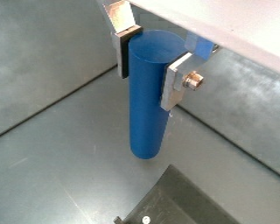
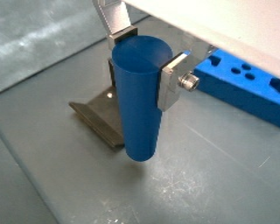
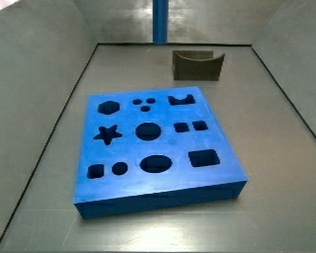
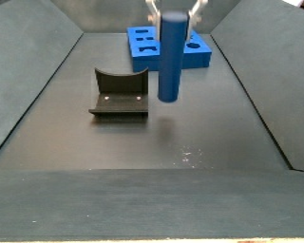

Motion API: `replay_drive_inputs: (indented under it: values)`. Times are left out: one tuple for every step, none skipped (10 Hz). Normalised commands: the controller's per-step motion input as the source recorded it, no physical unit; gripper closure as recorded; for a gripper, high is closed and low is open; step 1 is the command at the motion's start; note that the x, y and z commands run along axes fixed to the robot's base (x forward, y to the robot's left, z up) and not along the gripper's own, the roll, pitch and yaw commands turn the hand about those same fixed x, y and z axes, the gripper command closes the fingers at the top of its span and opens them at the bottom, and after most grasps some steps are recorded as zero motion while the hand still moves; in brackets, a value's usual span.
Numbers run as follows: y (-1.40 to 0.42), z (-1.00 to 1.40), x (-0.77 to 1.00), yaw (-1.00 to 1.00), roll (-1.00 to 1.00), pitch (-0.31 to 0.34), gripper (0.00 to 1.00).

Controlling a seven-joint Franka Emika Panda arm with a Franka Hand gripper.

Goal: Pick up the round object. Move up. Move to above the board. Insert the round object.
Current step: Move to above the board.

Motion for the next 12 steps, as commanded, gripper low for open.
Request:
replay_drive_inputs:
  values:
    - [0.07, 0.53, 0.05, -0.04, -0.11, 0.073, 1.00]
    - [0.05, 0.36, 0.03, -0.04, -0.10, 0.070, 1.00]
    - [0.05, 0.18, 0.02, -0.04, -0.10, 0.074, 1.00]
    - [-1.00, 0.32, -0.04, -0.16, 0.04, 0.279, 1.00]
    - [-1.00, 0.32, -0.04, -0.14, 0.05, 0.266, 1.00]
    - [-1.00, 0.33, -0.04, -0.03, 0.08, 0.188, 1.00]
    - [-1.00, 0.33, -0.04, -0.02, 0.06, 0.150, 1.00]
    - [-1.00, 0.33, -0.04, 0.00, 0.05, 0.091, 1.00]
    - [-1.00, 0.34, -0.04, 0.00, 0.05, 0.073, 1.00]
    - [-1.00, 0.34, -0.03, 0.00, 0.03, 0.052, 1.00]
    - [-1.00, 0.34, -0.03, 0.00, 0.02, 0.051, 1.00]
    - [-1.00, 0.35, -0.03, 0.01, 0.01, 0.051, 1.00]
